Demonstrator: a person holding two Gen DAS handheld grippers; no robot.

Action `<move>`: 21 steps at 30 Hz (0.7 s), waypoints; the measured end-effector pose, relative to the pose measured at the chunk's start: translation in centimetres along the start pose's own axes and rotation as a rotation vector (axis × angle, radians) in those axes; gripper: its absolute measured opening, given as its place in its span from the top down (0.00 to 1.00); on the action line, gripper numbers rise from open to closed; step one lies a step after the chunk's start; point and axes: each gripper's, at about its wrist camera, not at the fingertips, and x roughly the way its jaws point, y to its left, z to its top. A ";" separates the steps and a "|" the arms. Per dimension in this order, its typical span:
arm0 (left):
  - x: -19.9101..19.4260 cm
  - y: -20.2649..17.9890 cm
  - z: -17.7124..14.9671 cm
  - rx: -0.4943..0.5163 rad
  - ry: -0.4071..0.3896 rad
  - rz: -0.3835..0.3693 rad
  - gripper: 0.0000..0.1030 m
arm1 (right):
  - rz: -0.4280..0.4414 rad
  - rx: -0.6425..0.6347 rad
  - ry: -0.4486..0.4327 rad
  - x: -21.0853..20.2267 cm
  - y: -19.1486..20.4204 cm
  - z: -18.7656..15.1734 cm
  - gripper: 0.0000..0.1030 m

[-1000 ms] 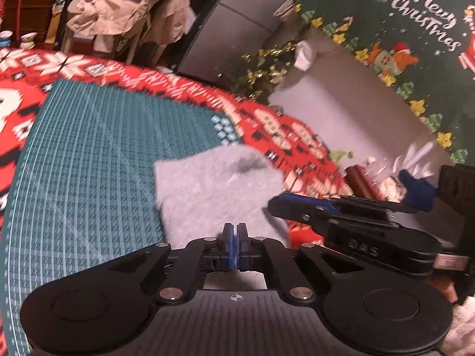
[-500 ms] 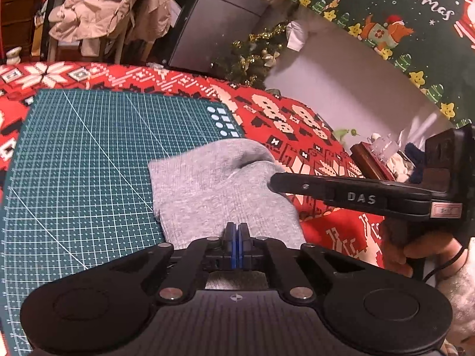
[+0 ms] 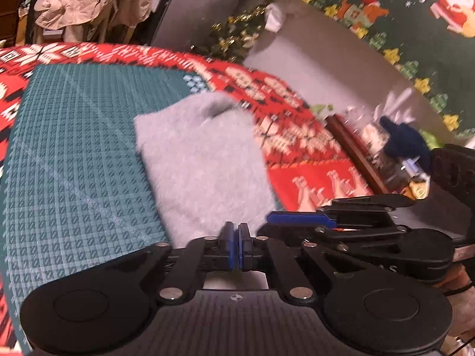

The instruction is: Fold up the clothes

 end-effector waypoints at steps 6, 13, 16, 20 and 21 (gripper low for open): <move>-1.6 -0.9 -1.2 0.057 -0.012 -0.006 0.97 | -0.002 -0.024 0.002 -1.1 1.2 -1.2 0.85; -2.7 -1.2 -2.0 0.064 -0.009 -0.007 0.97 | -0.017 -0.027 0.038 -1.3 1.6 -2.6 0.85; -2.5 -1.2 -2.9 0.058 0.017 0.000 0.98 | -0.010 -0.026 0.034 -2.0 1.9 -2.7 0.84; -1.7 -0.8 -3.9 0.031 0.046 -0.002 0.98 | -0.019 -0.043 0.071 -1.7 2.4 -3.8 0.85; -1.7 -0.8 -4.2 0.031 0.052 -0.002 0.98 | -0.023 -0.050 0.071 -1.8 2.5 -4.1 0.85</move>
